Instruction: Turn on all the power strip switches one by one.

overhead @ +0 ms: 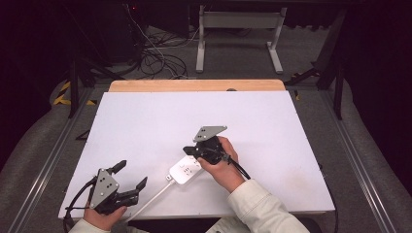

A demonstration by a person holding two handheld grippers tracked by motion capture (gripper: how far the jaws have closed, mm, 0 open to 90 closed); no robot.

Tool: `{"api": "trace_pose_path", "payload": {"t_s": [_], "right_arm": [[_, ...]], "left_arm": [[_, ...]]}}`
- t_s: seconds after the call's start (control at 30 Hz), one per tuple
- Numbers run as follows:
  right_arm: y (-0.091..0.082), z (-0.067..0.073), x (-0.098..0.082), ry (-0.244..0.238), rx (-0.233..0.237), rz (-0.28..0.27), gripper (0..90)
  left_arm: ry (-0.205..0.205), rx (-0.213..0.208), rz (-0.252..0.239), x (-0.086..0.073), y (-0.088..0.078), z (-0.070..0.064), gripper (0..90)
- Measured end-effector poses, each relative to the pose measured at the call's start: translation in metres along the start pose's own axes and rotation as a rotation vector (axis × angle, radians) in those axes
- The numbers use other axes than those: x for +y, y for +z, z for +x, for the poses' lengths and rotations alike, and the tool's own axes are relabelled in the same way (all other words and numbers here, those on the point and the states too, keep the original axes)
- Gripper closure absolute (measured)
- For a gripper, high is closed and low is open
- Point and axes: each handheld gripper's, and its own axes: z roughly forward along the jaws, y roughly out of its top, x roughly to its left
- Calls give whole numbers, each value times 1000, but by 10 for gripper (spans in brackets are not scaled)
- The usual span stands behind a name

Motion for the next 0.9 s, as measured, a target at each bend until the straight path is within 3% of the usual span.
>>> {"api": "trace_pose_path", "payload": {"t_s": [0.27, 0.9], "right_arm": [[4, 6, 1, -36, 8, 35, 900], [6, 10, 3, -51, 46, 38, 900]], "left_arm": [[-7, -5, -2, 0, 0, -2, 183], [-5, -4, -4, 0, 0, -1, 183]]}}
